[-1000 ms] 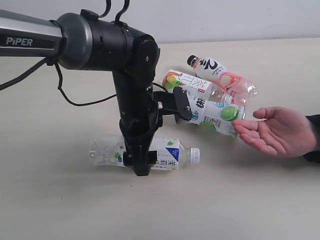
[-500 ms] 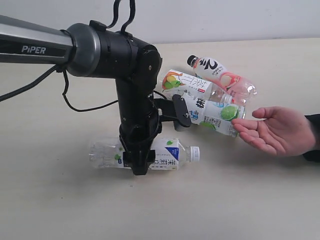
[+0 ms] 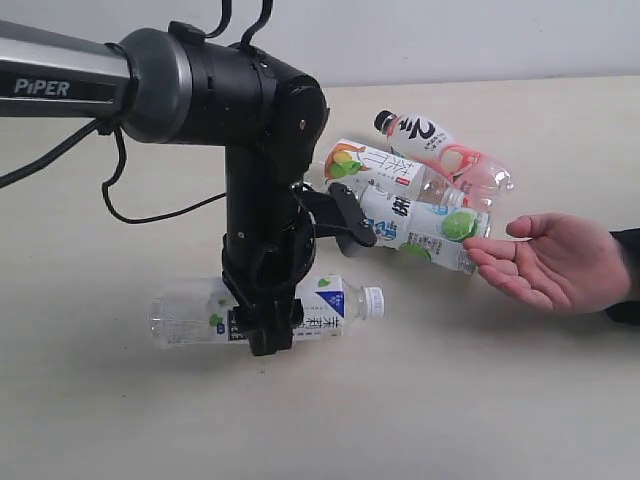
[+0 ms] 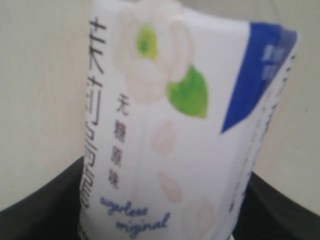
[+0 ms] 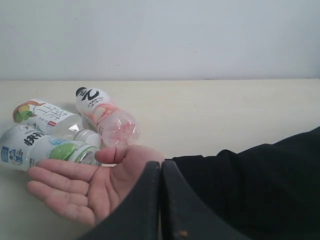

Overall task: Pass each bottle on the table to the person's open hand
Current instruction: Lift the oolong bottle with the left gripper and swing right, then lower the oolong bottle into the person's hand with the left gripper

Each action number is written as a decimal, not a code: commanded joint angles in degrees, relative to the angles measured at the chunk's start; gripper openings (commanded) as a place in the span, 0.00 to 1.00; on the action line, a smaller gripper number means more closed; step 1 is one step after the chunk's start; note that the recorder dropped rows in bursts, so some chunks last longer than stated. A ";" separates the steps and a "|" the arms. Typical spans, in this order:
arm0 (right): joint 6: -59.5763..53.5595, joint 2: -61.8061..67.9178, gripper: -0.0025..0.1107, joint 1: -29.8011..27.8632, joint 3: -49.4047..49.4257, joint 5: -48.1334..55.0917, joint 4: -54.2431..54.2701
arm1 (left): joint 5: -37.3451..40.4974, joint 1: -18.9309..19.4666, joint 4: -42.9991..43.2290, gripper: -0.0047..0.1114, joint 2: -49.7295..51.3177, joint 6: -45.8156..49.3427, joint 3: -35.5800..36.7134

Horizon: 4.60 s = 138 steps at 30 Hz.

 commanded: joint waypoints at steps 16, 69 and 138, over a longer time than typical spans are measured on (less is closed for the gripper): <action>0.04 -0.28 0.02 -0.13 0.25 -0.57 -0.03 | 2.40 -5.65 10.63 0.04 -9.19 -52.20 -2.85; 0.04 -0.28 0.02 -0.13 0.25 -0.12 -0.03 | -23.87 -8.98 -18.15 0.04 8.18 -78.38 -27.91; 0.04 -0.28 0.02 -0.13 0.25 -0.84 -0.03 | -30.73 -9.51 -28.99 0.49 12.44 -69.35 -27.91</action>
